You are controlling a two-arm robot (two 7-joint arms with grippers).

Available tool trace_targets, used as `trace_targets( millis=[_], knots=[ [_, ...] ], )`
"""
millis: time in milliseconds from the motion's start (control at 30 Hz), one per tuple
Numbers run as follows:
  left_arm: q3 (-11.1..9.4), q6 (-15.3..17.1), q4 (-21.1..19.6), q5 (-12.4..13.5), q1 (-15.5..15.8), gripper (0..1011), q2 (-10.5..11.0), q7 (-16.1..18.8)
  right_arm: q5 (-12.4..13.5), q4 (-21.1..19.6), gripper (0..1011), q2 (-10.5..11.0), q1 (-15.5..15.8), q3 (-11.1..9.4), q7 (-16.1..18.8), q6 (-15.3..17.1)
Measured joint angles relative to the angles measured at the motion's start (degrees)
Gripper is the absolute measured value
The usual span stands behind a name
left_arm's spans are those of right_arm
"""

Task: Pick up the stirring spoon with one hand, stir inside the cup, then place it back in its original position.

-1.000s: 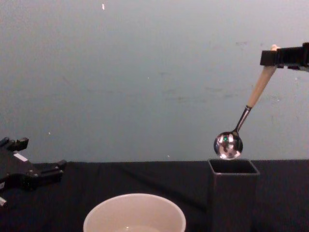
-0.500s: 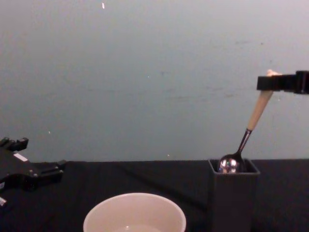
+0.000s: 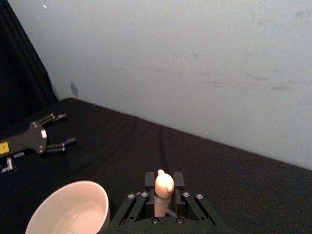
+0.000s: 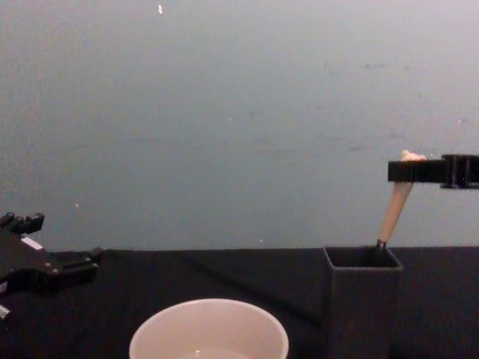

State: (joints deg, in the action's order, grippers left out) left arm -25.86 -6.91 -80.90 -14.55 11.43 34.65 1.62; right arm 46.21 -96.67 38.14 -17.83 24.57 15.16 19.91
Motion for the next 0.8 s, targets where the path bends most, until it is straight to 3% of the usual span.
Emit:
trace_targets(
  millis=[367,800],
  knots=[
    [0.0,0.0,0.0,0.0,0.0,1001,0.0,0.0,-2.0,0.9,221,-1.4,0.2,1.6,-1.7,3.3],
    [0.0,0.0,0.0,0.0,0.0,1001,0.0,0.0,-3.4,1.5,218,-3.1,0.2,1.2,-3.3,5.2]
  ],
)
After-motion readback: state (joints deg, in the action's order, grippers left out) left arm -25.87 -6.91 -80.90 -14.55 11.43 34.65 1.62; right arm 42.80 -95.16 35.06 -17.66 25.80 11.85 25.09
